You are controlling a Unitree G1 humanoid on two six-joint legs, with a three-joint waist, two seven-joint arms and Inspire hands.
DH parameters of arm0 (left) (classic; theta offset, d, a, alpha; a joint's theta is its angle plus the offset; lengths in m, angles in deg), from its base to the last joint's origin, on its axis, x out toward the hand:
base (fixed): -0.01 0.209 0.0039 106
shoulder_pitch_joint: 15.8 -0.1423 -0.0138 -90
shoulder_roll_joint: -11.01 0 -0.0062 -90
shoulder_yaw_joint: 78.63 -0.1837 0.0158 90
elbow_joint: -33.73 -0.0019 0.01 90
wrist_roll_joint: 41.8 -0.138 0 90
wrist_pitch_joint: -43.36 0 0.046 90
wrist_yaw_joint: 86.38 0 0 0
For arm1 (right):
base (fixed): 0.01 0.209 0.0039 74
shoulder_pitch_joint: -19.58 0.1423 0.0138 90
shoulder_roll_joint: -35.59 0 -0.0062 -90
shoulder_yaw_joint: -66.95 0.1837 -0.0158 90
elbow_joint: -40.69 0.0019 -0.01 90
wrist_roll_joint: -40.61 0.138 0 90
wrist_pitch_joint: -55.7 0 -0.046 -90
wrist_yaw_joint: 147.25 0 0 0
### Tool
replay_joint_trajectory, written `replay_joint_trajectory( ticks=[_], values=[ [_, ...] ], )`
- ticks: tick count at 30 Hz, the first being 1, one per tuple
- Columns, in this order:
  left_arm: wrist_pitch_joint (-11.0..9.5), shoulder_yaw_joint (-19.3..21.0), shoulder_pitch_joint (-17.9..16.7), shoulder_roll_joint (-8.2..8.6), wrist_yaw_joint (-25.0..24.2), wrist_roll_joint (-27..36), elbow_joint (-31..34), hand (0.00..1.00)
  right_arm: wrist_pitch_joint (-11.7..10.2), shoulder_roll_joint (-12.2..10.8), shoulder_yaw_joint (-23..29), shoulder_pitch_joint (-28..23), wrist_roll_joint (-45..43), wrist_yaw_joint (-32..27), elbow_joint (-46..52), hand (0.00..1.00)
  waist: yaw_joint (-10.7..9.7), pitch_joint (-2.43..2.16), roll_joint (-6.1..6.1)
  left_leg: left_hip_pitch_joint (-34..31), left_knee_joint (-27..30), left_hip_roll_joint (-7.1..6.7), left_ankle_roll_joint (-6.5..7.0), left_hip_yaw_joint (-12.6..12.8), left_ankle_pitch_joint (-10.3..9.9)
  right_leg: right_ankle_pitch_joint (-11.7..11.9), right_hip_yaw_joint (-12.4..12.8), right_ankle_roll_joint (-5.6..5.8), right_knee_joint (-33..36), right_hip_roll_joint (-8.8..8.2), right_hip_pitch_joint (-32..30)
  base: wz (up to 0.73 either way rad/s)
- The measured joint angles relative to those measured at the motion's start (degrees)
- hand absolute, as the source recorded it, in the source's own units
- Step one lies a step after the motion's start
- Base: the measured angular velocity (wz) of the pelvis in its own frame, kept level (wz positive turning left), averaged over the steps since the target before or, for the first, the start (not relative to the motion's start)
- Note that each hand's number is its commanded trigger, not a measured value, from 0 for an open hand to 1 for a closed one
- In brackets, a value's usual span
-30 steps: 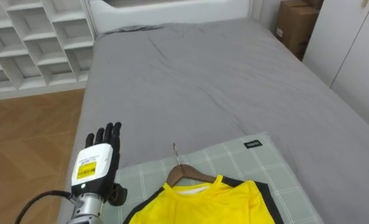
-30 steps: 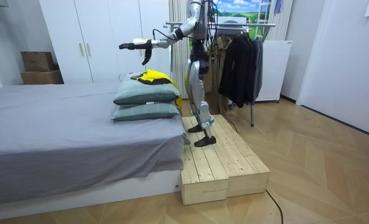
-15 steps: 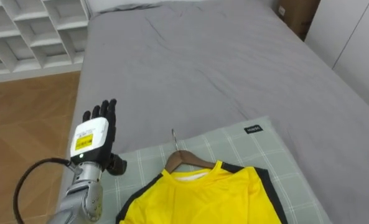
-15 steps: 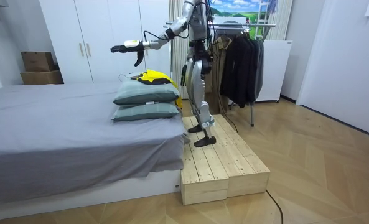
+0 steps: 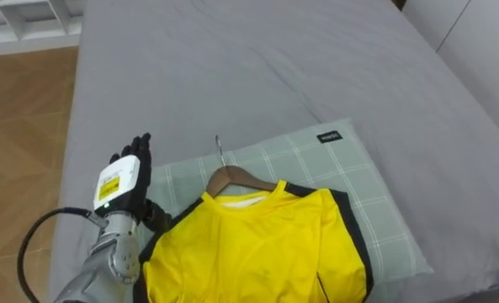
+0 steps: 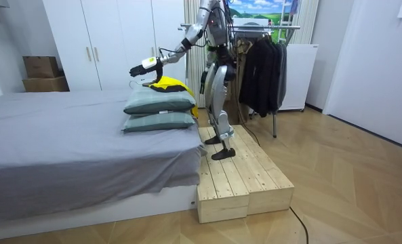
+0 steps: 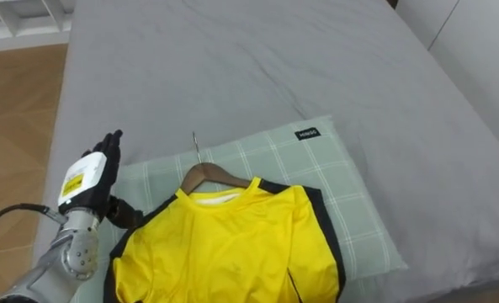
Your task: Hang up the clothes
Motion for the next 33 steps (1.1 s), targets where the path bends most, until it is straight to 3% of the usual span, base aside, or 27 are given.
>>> replay_joint_trajectory(
  ticks=[6,22,27,33],
  values=[
    [-0.4,-1.6,1.3,0.02,-2.0,1.3,-0.3,0.00,-0.3,-0.1,-1.9,1.5,1.1,-0.1,0.5,0.00,0.0,0.21,-0.04,-2.8,2.6,0.15,0.05,0.1,0.0,-0.8,0.1,-0.24,2.0,0.00,-2.9,-0.01],
    [0.4,-4.4,1.5,0.37,-12.1,2.5,-1.6,0.00,-0.3,0.2,-3.3,2.0,2.6,0.1,0.8,0.00,-0.8,0.06,0.36,-5.4,5.0,0.90,0.10,1.0,0.0,-0.6,0.4,-0.76,5.6,0.19,-6.5,-0.02],
    [2.5,-4.4,1.5,1.86,-15.2,2.5,-3.3,0.00,-0.3,0.2,-3.5,2.3,2.5,0.0,0.6,0.00,-1.1,0.07,0.61,-5.3,5.1,0.79,0.11,1.0,0.0,-0.6,0.3,-0.76,6.0,0.11,-6.5,0.00],
    [3.9,-4.3,1.9,2.14,-17.3,3.8,-4.3,0.00,0.3,0.2,-3.5,2.4,2.5,-0.1,0.6,0.00,-1.3,0.05,0.75,-5.3,5.1,0.76,0.10,1.0,0.0,-0.7,0.3,-0.81,6.7,0.14,-6.8,0.00]
  ],
)
